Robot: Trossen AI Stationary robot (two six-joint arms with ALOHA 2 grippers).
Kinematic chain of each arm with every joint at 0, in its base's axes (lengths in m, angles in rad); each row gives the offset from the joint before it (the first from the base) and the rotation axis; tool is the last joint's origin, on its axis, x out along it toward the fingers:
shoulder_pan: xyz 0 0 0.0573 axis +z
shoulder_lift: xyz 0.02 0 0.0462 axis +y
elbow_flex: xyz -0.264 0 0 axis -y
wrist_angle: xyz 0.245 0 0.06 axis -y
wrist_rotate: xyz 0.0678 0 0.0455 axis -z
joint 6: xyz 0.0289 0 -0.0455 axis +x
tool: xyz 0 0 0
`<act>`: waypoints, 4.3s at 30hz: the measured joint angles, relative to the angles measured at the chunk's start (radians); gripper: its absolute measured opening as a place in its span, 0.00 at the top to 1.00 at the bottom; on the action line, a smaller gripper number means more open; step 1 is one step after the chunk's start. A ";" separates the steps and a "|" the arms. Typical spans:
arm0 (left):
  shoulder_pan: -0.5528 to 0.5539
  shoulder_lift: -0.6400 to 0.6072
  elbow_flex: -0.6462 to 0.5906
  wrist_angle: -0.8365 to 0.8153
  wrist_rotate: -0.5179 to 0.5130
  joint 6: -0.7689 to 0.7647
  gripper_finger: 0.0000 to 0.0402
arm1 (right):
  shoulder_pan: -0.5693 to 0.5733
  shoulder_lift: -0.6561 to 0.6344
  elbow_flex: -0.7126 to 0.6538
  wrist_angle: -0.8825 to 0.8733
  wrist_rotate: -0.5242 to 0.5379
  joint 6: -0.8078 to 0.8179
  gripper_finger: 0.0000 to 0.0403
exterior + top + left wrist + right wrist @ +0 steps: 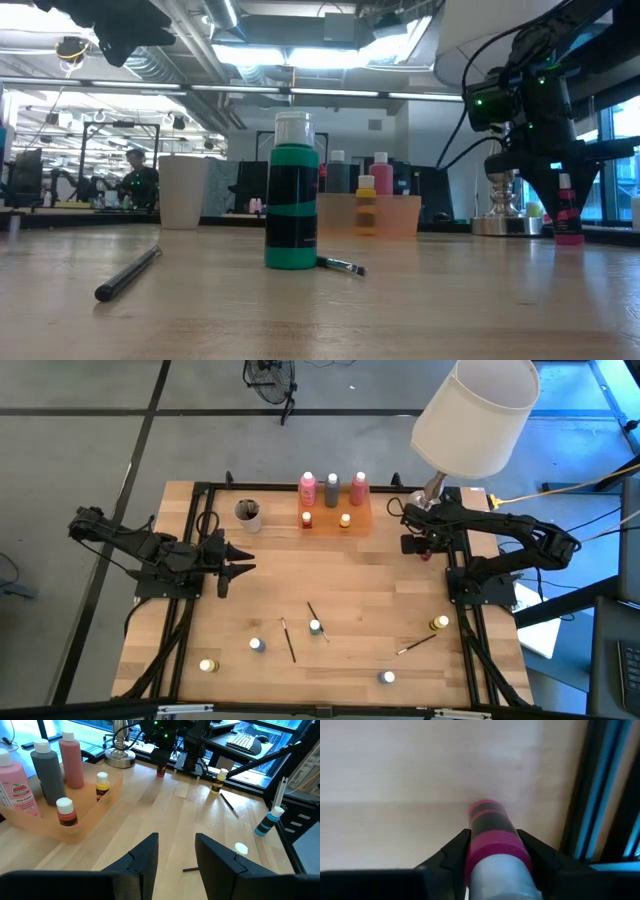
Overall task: Pick & Place Paint Supplies
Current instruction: Put the dark pink paint bottle into the orange bin
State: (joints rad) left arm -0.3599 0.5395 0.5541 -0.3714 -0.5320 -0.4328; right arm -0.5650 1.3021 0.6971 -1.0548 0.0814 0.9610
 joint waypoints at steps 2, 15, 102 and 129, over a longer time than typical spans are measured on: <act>0.000 0.000 0.000 0.000 0.000 0.000 0.69 | 0.010 0.000 0.014 0.000 -0.021 -0.004 0.66; 0.000 0.000 0.000 0.000 0.001 0.000 0.69 | 0.176 0.000 0.185 -0.048 -0.069 -0.004 0.66; 0.000 0.000 0.000 -0.030 0.000 0.027 0.69 | 0.084 0.537 0.814 0.031 -0.028 -0.225 0.66; 0.000 0.000 0.000 -0.030 -0.004 0.027 0.69 | 0.069 0.655 0.814 0.045 -0.044 -0.240 0.66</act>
State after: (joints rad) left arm -0.3602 0.5394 0.5541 -0.4015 -0.5356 -0.4057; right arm -0.4964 1.9568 1.5108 -1.0100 0.0376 0.7212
